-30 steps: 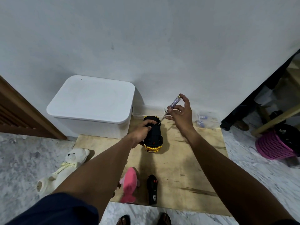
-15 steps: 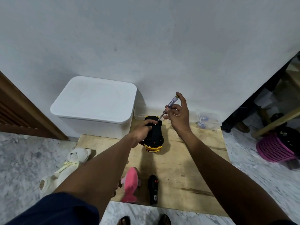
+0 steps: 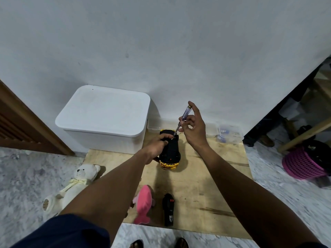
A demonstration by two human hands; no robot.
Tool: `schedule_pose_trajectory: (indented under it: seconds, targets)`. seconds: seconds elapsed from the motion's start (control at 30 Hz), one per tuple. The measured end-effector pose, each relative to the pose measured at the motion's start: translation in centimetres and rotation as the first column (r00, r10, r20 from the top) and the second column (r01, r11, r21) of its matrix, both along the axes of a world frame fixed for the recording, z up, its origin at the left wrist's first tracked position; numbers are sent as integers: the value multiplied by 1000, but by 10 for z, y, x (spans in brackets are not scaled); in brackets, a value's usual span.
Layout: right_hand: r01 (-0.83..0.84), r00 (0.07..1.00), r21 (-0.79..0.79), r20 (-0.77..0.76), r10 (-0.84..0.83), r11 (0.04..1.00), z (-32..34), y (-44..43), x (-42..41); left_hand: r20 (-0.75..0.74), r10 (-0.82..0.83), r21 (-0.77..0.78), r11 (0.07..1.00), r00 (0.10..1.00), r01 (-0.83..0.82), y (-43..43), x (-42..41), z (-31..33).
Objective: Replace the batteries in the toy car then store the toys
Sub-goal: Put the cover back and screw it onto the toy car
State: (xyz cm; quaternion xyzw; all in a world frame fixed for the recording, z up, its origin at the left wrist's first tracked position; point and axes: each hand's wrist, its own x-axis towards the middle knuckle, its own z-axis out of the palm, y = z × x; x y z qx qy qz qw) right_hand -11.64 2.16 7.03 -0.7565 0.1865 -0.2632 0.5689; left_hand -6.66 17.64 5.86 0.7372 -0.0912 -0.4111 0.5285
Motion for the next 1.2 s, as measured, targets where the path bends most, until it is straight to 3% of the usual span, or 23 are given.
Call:
schedule_pose_trajectory:
  seconds: [0.4,0.87,1.2]
  targets:
    - [-65,998,-104,-15,63,992,6,11,-4,8,73,-40,997,997,-72,-5,-1,-6]
    - [-2,998,-20,67,3,1000,20,12,2,69,120,-126,986,990,-110,-8,9,-20]
    - [-25,998,-60,48,28,998,16,16,4,83,114,-161,982,990,-99,-8,14,-25]
